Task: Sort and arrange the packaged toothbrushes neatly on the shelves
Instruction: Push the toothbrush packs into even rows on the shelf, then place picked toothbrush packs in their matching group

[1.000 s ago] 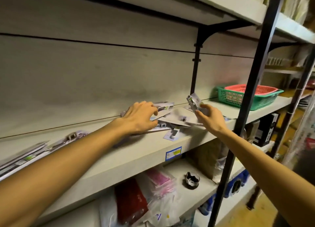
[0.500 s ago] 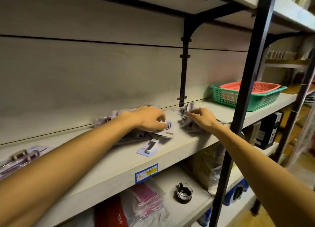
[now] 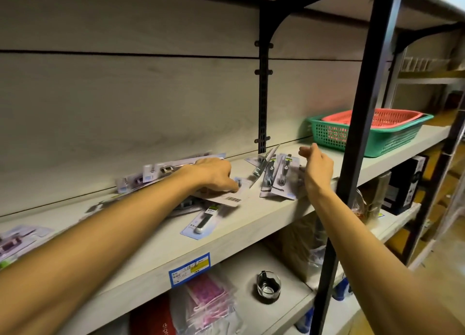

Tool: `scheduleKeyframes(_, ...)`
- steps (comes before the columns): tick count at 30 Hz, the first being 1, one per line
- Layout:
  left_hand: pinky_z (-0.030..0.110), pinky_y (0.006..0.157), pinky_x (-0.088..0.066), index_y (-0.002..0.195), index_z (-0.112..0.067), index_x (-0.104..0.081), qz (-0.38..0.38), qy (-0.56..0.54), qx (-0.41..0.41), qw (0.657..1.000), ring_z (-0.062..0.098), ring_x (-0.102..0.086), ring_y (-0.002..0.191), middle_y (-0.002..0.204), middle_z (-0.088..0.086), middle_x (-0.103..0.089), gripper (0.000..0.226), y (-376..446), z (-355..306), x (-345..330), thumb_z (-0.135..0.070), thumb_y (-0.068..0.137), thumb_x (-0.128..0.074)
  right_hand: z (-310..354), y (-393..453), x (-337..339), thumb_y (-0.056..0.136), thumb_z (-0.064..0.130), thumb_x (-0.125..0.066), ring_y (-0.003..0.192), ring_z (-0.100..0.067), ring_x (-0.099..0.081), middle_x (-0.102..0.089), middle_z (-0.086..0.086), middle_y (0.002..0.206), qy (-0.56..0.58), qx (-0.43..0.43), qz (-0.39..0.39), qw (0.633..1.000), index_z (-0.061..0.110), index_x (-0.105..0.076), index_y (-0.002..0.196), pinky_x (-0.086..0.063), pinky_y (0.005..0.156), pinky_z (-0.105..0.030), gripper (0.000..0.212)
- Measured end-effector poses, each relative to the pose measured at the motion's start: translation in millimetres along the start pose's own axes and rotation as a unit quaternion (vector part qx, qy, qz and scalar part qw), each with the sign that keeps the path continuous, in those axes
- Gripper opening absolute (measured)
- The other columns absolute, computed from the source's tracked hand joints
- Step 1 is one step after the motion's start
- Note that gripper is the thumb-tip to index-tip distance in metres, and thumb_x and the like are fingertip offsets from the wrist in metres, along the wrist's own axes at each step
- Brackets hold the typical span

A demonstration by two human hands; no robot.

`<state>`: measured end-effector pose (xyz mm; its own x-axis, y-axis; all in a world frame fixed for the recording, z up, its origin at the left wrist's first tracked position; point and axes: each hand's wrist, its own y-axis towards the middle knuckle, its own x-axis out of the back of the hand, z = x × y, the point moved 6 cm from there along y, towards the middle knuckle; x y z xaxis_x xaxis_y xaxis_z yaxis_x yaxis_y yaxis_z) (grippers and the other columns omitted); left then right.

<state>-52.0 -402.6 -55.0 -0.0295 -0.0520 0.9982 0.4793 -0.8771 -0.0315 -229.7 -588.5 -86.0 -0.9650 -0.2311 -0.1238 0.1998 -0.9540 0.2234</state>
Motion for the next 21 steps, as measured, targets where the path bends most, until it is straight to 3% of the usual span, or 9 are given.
scheduleKeyframes(2,0.032,0.060,-0.039,0.085,-0.011,-0.069,-0.016,0.004,-0.003,1.000,0.023,-0.054,0.072,0.080,0.004,-0.061,0.046,1.5,-0.8,2.1,-0.055,0.089,-0.053,-2.1,2.2,3.5,0.104,0.040,-0.037,0.100,-0.016,-0.062,-0.072,-0.002,0.110,0.068,-0.041,-0.012,0.997,0.012,-0.074,0.103,-0.054,0.093,-0.046,0.047)
scheduleKeyframes(3,0.032,0.059,-0.038,0.083,-0.011,-0.067,-0.034,0.009,-0.003,0.999,0.025,-0.055,0.073,0.080,0.006,-0.062,0.045,1.9,-1.4,3.1,-0.053,0.090,-0.052,-2.0,2.9,4.8,0.104,0.040,-0.035,0.096,-0.012,-0.060,-0.072,-0.003,0.111,0.095,-0.054,-0.019,0.994,0.010,-0.074,0.104,-0.058,0.080,-0.038,0.049)
scheduleKeyframes(5,0.032,0.060,-0.039,0.086,-0.013,-0.067,-0.077,0.017,0.000,0.997,0.029,-0.060,0.081,0.086,0.008,-0.066,0.044,2.5,-3.4,4.6,-0.054,0.090,-0.050,-0.5,2.3,7.7,0.105,0.040,-0.033,0.092,-0.009,-0.058,-0.072,-0.005,0.112,0.122,-0.071,-0.026,0.990,0.007,-0.073,0.108,-0.050,0.056,-0.021,0.052)
scheduleKeyframes(6,0.033,0.061,-0.040,0.090,-0.015,-0.067,-0.085,0.018,0.002,0.996,0.029,-0.060,0.084,0.088,0.007,-0.066,0.045,2.8,-4.4,3.5,-0.057,0.090,-0.051,-0.1,1.8,8.8,0.105,0.039,-0.032,0.093,-0.010,-0.057,-0.072,-0.005,0.111,0.124,-0.076,-0.026,0.989,0.006,-0.073,0.109,-0.045,0.052,-0.018,0.053)
scheduleKeyframes(9,0.033,0.065,-0.041,0.094,-0.019,-0.065,-0.071,0.015,-0.002,0.997,0.026,-0.060,0.088,0.094,0.003,-0.064,0.045,6.5,-8.5,-1.8,-0.063,0.089,-0.056,0.1,2.5,9.6,0.106,0.039,-0.029,0.099,-0.014,-0.058,-0.073,-0.006,0.110,0.118,-0.075,-0.022,0.990,0.006,-0.073,0.108,-0.042,0.056,-0.021,0.056)
scheduleKeyframes(12,0.032,0.066,-0.041,0.090,-0.020,-0.066,-0.076,-0.001,0.014,0.997,0.028,-0.061,0.093,0.097,0.006,-0.067,0.033,10.0,-7.2,0.8,-0.052,0.089,-0.060,-0.5,2.2,6.2,0.106,0.040,-0.030,0.096,-0.013,-0.060,-0.074,-0.008,0.107,0.118,-0.080,-0.013,0.990,0.006,-0.073,0.106,-0.049,0.062,-0.027,0.055)
scheduleKeyframes(15,0.031,0.063,-0.040,0.088,-0.013,-0.069,-0.089,-0.029,0.047,0.995,0.033,-0.062,0.089,0.092,0.009,-0.069,0.036,11.4,-0.4,4.4,-0.047,0.087,-0.059,-2.7,4.6,2.2,0.104,0.041,-0.035,0.094,-0.013,-0.062,-0.075,-0.006,0.104,0.084,-0.077,0.000,0.993,0.014,-0.074,0.094,-0.056,0.086,-0.040,0.048)
scheduleKeyframes(18,0.032,0.064,-0.039,0.085,-0.011,-0.069,-0.138,-0.053,0.074,0.986,0.035,-0.062,0.087,0.090,0.011,-0.069,0.037,11.8,5.9,14.7,-0.045,0.087,-0.057,3.3,2.0,-7.7,0.101,0.037,-0.043,0.104,-0.025,-0.064,-0.074,-0.005,0.103,-0.059,0.011,0.059,0.996,0.017,-0.072,0.097,-0.050,0.094,-0.042,0.036)
scheduleKeyframes(21,0.034,0.066,-0.042,0.084,-0.008,-0.067,-0.168,-0.093,0.089,0.977,0.037,-0.062,0.086,0.088,0.014,-0.068,0.035,16.7,8.9,21.9,-0.041,0.088,-0.056,7.7,-7.9,-27.1,0.097,0.047,-0.052,0.102,-0.027,-0.066,-0.073,-0.005,0.106,-0.285,0.137,0.165,0.934,0.020,-0.070,0.111,-0.051,0.088,-0.037,0.036)
